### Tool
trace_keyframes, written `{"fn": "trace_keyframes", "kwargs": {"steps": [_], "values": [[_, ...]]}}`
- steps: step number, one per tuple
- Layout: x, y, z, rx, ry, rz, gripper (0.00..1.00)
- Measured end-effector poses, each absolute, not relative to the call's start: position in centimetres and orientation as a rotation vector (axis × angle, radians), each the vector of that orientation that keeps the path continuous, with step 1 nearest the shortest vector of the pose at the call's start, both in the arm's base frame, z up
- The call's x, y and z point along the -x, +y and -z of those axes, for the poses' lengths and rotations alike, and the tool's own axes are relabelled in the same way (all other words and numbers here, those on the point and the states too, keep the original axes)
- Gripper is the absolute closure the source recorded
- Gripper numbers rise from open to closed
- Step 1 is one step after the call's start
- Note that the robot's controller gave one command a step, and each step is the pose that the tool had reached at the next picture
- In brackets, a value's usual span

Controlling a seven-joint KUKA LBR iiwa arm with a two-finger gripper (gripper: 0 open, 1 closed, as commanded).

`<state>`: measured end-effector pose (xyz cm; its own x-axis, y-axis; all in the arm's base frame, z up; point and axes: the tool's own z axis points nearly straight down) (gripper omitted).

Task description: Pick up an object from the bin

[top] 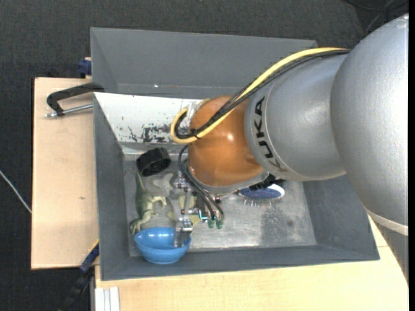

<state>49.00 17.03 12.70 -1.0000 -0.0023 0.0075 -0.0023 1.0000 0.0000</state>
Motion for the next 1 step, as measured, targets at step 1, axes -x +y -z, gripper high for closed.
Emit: {"fn": "trace_keyframes", "kwargs": {"steps": [1], "values": [[-49.7, 17.75, -7.46, -0.186, -3.149, 0.002, 0.0]]}}
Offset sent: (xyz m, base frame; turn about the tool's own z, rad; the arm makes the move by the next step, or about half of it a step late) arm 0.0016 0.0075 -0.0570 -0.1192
